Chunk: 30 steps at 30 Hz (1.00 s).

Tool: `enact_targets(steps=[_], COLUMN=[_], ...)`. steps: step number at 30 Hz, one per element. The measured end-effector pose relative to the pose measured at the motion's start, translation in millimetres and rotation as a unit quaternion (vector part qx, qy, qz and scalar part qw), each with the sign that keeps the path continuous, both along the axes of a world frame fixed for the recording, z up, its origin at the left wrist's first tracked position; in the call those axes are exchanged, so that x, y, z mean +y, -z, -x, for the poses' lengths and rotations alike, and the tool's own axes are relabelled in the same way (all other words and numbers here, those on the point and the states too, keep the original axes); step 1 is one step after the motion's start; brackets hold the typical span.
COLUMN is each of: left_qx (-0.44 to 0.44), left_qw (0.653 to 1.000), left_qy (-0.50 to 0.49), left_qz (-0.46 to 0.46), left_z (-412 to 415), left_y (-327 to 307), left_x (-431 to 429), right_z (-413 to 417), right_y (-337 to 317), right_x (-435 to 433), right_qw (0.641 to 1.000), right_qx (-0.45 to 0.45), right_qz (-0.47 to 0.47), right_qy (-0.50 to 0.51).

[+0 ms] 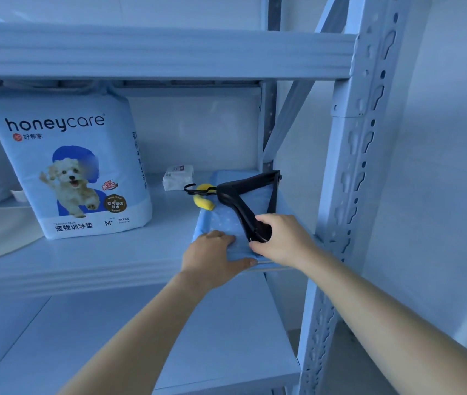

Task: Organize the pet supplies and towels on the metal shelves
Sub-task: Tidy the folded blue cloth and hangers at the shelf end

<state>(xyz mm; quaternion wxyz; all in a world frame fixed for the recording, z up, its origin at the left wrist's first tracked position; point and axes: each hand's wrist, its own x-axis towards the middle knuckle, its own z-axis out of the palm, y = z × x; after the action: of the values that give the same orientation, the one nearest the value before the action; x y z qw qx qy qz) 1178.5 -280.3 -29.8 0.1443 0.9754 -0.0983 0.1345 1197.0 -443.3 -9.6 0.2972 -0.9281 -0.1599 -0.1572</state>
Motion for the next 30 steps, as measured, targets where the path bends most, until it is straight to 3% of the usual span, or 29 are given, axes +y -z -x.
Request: enact_targets(steps=[6, 11, 15, 18, 24, 30], left_qx=[0.050, -0.033, -0.020, -0.020, -0.001, -0.007], left_qw=[0.998, 0.993, 0.978, 0.971, 0.938, 0.922], left_qy=[0.005, 0.092, 0.149, 0.194, 0.242, 0.261], left_qz=[0.039, -0.066, -0.144, -0.141, -0.248, -0.286], left_z=[-4, -28, -53, -70, -96, -109], left_y=[-24, -46, -45, -45, -57, -62], left_x=[7, -2, -5, -11, -28, -28], right_z=[6, 12, 13, 12, 5, 3], right_y=[-1, 10, 8, 3, 7, 12], right_x=[-12, -13, -13, -14, -17, -21], right_qw=[0.999, 0.998, 0.999, 0.999, 0.999, 0.998], right_qx=[-0.013, -0.061, -0.045, -0.036, -0.045, -0.038], right_qz=[0.013, -0.001, -0.017, -0.015, -0.023, -0.039], right_qy=[-0.031, 0.013, 0.016, 0.020, 0.020, -0.010])
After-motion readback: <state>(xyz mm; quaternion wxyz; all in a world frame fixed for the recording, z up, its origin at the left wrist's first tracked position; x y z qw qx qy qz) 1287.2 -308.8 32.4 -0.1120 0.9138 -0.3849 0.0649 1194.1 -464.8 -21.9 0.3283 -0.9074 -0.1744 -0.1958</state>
